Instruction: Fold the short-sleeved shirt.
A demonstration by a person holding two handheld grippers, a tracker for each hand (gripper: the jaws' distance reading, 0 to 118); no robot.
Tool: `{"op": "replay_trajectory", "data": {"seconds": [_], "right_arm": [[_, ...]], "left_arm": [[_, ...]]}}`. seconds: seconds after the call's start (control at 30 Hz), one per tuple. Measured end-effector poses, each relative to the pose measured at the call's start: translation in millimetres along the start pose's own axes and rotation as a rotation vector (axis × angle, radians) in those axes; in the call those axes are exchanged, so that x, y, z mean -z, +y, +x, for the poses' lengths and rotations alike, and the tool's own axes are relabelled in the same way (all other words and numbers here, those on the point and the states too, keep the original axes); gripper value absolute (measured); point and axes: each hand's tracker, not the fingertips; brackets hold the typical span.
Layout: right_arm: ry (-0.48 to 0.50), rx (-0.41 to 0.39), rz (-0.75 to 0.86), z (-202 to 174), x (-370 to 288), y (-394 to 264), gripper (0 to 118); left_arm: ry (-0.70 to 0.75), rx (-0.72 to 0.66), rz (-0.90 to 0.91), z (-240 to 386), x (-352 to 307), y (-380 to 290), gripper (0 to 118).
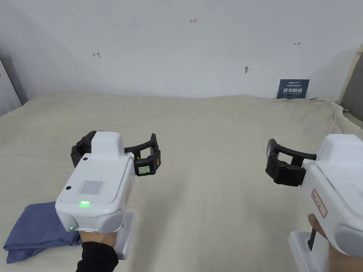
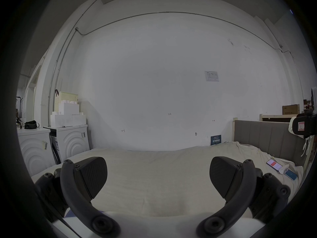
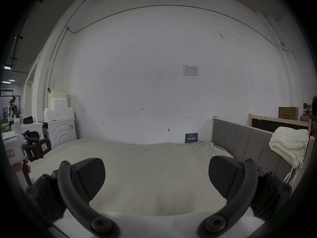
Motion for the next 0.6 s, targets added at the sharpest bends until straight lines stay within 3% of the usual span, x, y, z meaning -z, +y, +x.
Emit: {"op": "replay_trajectory", "data": {"seconds": [0.6], "right_arm": [[0.004,-0.011,0.001,-0.6,1.2,0.8,118]], "left_arm": [[-0.002,-0.001,0.005,-1.8,-0.1,-0.3,118]]}}
